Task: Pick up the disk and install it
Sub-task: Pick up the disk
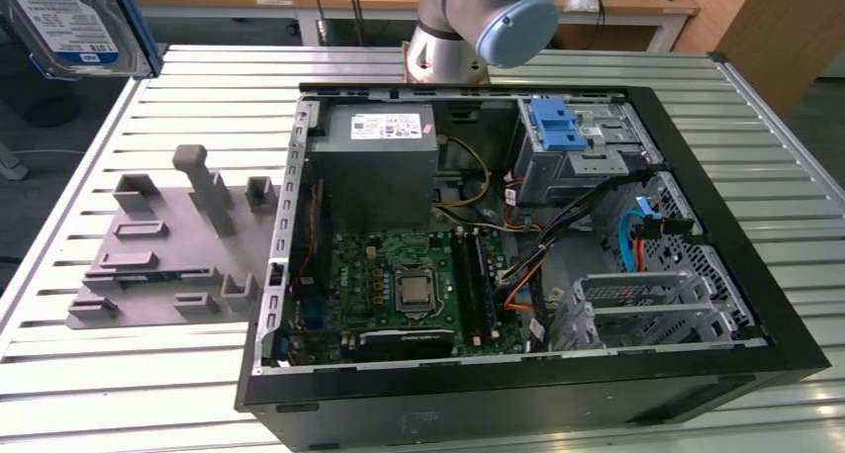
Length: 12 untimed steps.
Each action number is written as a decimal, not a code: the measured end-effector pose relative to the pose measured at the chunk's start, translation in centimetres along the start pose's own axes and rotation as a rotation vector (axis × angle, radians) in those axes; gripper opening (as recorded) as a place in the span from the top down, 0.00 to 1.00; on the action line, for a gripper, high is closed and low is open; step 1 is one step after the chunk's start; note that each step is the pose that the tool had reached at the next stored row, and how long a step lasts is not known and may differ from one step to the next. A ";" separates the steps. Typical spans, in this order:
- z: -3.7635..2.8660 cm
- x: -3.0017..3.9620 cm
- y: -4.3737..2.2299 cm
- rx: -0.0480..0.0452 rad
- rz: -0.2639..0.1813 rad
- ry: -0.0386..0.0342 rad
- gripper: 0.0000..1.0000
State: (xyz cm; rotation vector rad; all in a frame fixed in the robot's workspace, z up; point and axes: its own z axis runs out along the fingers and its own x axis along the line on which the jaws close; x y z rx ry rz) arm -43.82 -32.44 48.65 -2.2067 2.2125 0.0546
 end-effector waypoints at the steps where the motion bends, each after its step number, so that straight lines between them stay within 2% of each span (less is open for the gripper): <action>1: 0.00 0.00 0.00 0.0000 0.000 -0.0001 0.64; 12: -0.01 0.03 0.01 0.0001 0.001 -0.0001 0.64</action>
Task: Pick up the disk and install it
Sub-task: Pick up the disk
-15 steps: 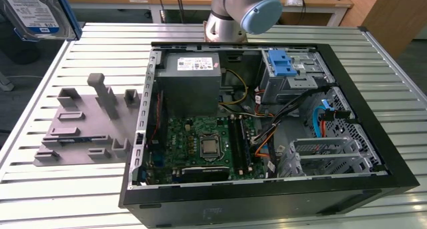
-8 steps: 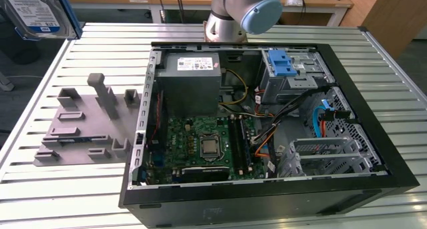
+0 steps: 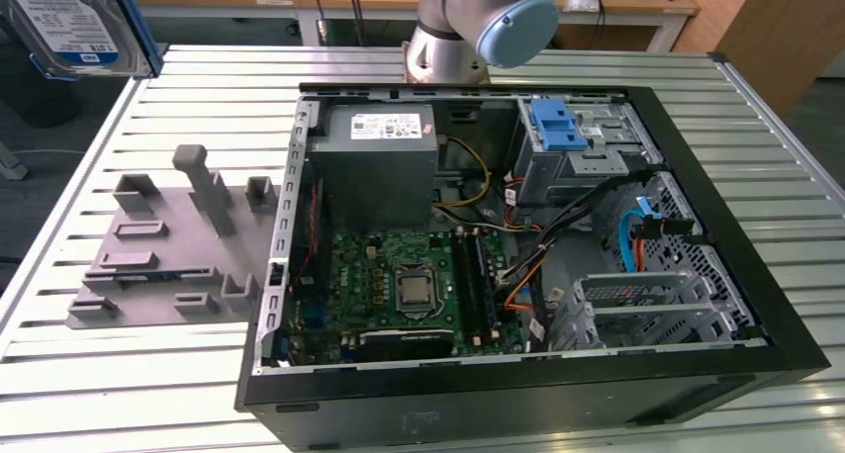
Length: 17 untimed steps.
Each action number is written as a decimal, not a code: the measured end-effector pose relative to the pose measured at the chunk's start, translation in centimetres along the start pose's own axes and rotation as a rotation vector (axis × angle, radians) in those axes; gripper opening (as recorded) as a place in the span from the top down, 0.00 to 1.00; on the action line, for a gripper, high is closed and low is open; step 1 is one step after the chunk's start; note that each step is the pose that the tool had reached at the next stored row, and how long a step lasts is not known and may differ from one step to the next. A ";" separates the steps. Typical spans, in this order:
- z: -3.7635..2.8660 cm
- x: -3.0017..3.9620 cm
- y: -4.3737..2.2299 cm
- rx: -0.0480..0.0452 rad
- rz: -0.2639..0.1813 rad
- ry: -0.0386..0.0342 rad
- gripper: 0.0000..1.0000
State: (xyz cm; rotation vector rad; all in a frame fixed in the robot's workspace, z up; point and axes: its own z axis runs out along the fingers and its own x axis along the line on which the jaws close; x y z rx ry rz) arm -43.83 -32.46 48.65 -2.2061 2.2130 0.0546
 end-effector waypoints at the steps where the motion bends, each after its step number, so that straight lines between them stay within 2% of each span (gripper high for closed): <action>1: -0.02 0.06 0.00 0.0000 0.000 0.0000 0.64; 7: -0.72 0.36 0.00 0.0001 0.000 0.0001 0.64; 10: -0.73 0.57 0.01 0.0001 0.000 0.0000 0.64; 17: -0.77 1.68 0.00 0.0002 0.000 0.0015 0.64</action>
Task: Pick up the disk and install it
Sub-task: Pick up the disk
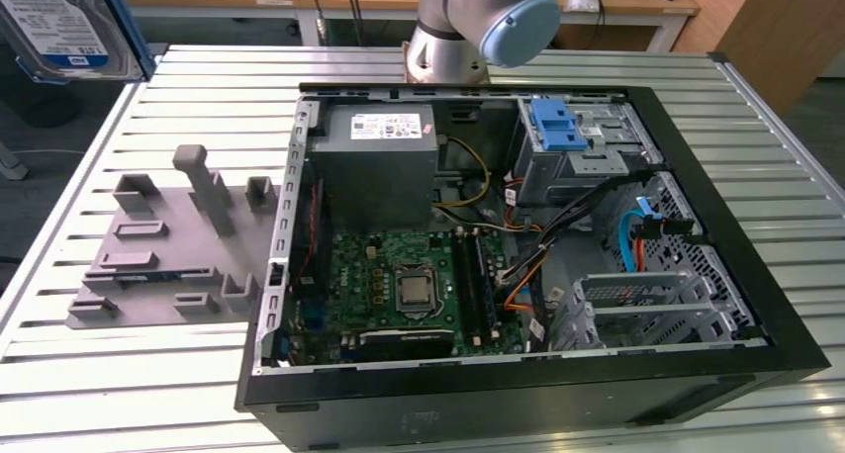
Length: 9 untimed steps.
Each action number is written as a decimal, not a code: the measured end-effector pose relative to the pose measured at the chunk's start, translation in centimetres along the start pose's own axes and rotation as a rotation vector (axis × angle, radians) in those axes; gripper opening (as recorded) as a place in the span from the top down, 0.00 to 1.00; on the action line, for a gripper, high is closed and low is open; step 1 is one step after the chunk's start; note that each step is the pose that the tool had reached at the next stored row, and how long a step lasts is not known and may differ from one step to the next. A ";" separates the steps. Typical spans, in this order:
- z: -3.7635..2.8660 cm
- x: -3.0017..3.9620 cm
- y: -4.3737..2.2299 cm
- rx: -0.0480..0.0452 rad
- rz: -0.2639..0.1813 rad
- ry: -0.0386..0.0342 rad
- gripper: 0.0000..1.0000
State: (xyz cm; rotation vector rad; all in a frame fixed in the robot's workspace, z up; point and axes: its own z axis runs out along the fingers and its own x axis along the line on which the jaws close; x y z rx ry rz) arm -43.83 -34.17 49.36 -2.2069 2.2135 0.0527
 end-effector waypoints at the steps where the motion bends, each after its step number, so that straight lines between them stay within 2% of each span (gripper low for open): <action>1: 0.00 0.03 0.00 0.0000 0.000 0.0010 0.64; 5: 0.00 0.11 -0.23 0.0000 0.000 0.0019 0.64; 7: -0.01 0.17 -0.99 -0.0001 0.000 0.0019 0.64; 9: -0.01 0.22 -1.43 0.0000 0.000 0.0019 0.64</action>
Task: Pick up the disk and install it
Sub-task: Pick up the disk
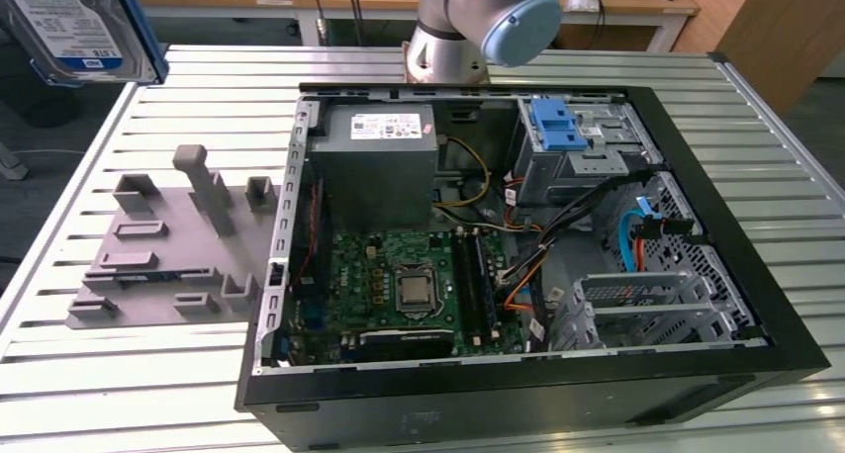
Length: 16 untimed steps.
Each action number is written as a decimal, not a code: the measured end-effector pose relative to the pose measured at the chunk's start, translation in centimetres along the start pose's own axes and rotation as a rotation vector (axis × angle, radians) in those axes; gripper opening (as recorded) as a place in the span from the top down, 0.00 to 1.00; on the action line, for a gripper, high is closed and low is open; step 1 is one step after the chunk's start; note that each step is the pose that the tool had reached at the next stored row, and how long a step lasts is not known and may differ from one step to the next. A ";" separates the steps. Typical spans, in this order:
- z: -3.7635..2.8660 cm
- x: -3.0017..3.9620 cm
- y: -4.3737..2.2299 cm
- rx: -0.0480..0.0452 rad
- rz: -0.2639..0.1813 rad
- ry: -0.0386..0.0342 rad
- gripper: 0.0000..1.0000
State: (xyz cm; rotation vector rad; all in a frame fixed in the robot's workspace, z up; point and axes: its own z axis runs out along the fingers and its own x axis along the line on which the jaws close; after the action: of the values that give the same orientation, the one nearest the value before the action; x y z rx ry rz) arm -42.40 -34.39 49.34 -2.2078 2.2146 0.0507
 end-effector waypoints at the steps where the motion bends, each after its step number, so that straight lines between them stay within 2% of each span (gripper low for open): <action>1: 0.00 0.03 -0.17 0.0000 0.000 0.0000 0.64; 6: -0.01 0.16 -0.75 0.0000 0.000 0.0000 0.64; 16: -0.02 0.24 -0.99 0.0000 0.000 0.0000 0.64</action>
State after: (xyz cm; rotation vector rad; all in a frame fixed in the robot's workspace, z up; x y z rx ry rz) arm -41.41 -34.63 49.34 -2.2079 2.2145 0.0507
